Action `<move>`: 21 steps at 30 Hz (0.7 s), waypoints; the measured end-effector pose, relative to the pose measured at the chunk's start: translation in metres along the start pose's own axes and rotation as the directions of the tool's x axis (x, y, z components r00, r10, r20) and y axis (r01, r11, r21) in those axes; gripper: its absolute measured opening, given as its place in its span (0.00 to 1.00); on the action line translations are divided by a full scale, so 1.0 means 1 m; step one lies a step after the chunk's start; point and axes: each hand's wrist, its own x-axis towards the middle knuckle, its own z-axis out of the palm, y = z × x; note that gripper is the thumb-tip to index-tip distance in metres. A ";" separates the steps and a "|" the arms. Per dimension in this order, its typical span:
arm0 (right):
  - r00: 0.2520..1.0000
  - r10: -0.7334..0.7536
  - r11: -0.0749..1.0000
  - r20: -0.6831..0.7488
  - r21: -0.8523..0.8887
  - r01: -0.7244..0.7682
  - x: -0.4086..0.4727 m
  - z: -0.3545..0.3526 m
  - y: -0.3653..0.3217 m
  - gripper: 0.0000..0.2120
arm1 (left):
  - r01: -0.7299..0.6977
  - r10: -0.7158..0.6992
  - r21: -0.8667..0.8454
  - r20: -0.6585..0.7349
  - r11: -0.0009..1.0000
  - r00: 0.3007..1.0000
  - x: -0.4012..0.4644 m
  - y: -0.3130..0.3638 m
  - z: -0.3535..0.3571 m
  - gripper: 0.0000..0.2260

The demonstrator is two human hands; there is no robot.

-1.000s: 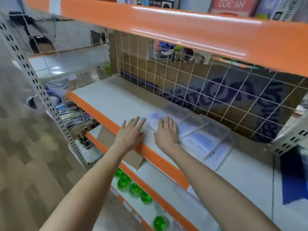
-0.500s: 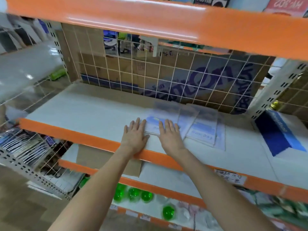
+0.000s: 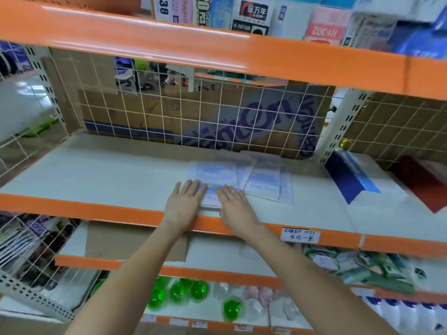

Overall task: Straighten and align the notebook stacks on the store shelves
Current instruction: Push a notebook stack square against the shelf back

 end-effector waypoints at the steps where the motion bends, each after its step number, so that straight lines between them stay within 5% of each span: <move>1: 0.999 0.031 1.000 -0.017 0.000 -0.031 -0.001 -0.002 0.002 0.29 | -0.023 0.022 -0.023 -0.037 0.999 0.999 -0.001 0.001 -0.003 0.23; 5: 0.994 0.106 0.994 -0.033 -0.036 -0.107 -0.005 -0.007 0.009 0.31 | -0.193 0.156 -0.098 -0.296 0.976 0.942 -0.008 0.014 -0.012 0.21; 10: 0.990 0.120 0.991 -0.068 -0.044 -0.123 -0.014 -0.014 0.012 0.31 | -0.164 0.159 -0.085 -0.061 0.983 0.985 -0.008 0.021 -0.025 0.23; 14: 0.970 0.162 0.985 -0.182 -0.037 -0.171 -0.025 -0.029 0.028 0.29 | -0.335 0.304 -0.041 -0.333 0.941 0.893 0.002 0.039 -0.047 0.22; 21: 0.888 0.309 0.938 -0.341 -0.045 -0.343 -0.074 -0.047 0.083 0.28 | -0.519 0.486 0.067 -0.469 0.852 0.737 0.026 0.096 -0.079 0.17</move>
